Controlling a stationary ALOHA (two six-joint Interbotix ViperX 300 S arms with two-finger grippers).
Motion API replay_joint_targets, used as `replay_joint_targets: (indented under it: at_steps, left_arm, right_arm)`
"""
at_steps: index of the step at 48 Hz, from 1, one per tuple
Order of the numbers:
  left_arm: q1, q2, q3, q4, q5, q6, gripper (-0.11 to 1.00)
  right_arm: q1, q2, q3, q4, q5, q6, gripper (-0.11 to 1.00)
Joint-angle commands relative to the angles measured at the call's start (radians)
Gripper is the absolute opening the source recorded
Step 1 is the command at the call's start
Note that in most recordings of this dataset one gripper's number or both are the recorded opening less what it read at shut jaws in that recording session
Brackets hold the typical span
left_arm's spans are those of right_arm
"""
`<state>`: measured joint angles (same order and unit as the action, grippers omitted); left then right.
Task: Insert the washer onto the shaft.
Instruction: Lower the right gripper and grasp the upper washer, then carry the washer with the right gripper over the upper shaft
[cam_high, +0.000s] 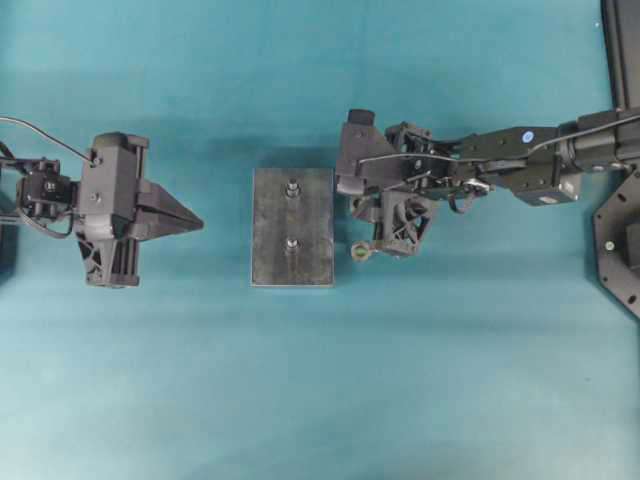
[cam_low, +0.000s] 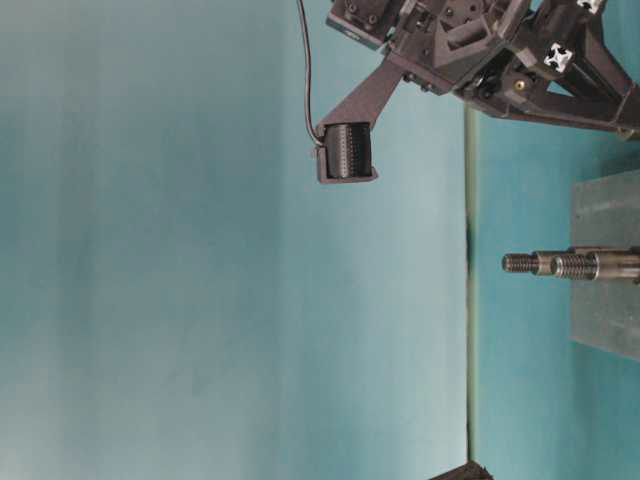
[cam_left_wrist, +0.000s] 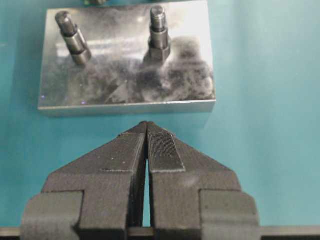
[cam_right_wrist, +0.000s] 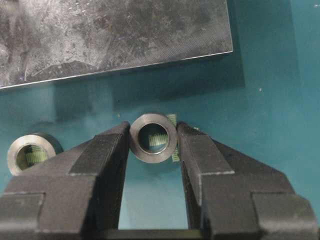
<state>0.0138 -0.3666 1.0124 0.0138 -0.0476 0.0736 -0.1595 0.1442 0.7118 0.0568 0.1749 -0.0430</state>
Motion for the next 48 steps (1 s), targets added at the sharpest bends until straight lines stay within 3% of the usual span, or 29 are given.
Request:
replay_joint_targets:
  at_steps: [1, 10, 22, 35, 48]
  left_arm:
    - [0.002, -0.005, -0.02, 0.002, -0.008, -0.002, 0.0]
    - [0.002, -0.005, -0.02, 0.002, -0.008, -0.002, 0.0]
    - [0.002, -0.005, -0.02, 0.002, -0.008, -0.002, 0.0]
    - [0.002, -0.005, -0.018, 0.003, -0.008, -0.002, 0.0]
    - [0.002, -0.005, -0.015, 0.002, -0.008, -0.002, 0.0]
  right_arm:
    - [-0.02, -0.037, -0.021, -0.005, 0.008, 0.0, 0.35]
    - [-0.018, -0.118, -0.083, -0.006, 0.08, -0.003, 0.35]
    - [0.002, -0.135, -0.209, -0.054, 0.192, -0.006, 0.35]
    - [0.009, -0.091, -0.307, -0.069, 0.216, -0.009, 0.35]
    - [0.029, -0.055, -0.324, -0.069, 0.216, -0.009, 0.35]
